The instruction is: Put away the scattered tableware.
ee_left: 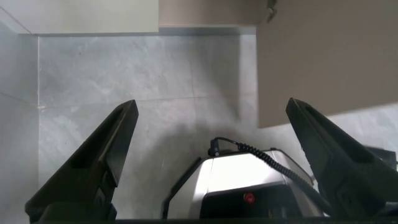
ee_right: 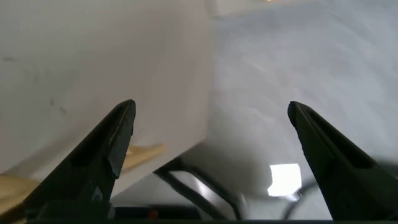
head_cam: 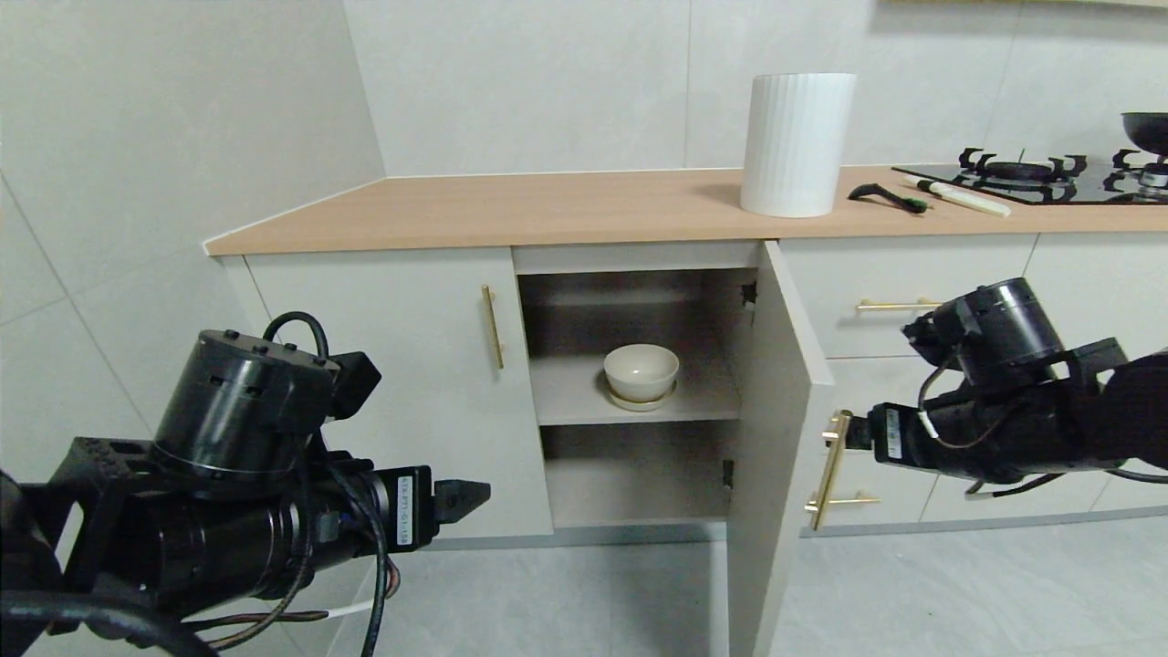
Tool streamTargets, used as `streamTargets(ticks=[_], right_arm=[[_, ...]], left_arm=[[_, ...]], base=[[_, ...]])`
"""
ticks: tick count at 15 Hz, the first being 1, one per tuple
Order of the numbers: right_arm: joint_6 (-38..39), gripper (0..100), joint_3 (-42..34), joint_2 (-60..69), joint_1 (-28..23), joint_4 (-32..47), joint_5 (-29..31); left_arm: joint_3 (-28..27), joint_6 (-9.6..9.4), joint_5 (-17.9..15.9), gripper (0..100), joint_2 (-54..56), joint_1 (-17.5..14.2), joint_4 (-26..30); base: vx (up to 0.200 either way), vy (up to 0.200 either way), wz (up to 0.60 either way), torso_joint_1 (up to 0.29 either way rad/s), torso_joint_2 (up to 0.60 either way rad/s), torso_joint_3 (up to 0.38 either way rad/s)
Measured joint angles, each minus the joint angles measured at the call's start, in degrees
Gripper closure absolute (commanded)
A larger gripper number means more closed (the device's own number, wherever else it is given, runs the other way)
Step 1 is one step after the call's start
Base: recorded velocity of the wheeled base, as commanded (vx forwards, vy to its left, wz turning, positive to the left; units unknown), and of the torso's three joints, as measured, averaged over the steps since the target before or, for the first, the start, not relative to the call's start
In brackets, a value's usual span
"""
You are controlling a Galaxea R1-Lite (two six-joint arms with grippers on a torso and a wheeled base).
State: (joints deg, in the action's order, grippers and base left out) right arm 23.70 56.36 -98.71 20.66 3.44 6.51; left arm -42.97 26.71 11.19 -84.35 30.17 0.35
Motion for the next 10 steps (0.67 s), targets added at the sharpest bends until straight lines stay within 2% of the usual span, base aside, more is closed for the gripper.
streamTargets(ticks=[4, 7, 10], right_arm=[[-0.46, 0, 5.83, -9.01, 5.16, -3.86, -1.95], [-0.49, 0, 13.07, -14.77, 6.7, -4.1, -4.6], [-0.22, 0, 16.93, -19.37, 7.5, -4.19, -5.07]], left_arm=[[0.04, -0.02, -0.13, 0, 0.28, -0.02, -0.09], [0.23, -0.13, -0.13, 0, 0.78, -0.05, -1.0], [0.48, -0.35, -0.28, 0, 1.19, 0.0, -1.26]], base=[[0.0, 0.0, 0.0, 0.0, 0.0, 0.0], [0.0, 0.0, 0.0, 0.0, 0.0, 0.0], [0.0, 0.0, 0.0, 0.0, 0.0, 0.0]])
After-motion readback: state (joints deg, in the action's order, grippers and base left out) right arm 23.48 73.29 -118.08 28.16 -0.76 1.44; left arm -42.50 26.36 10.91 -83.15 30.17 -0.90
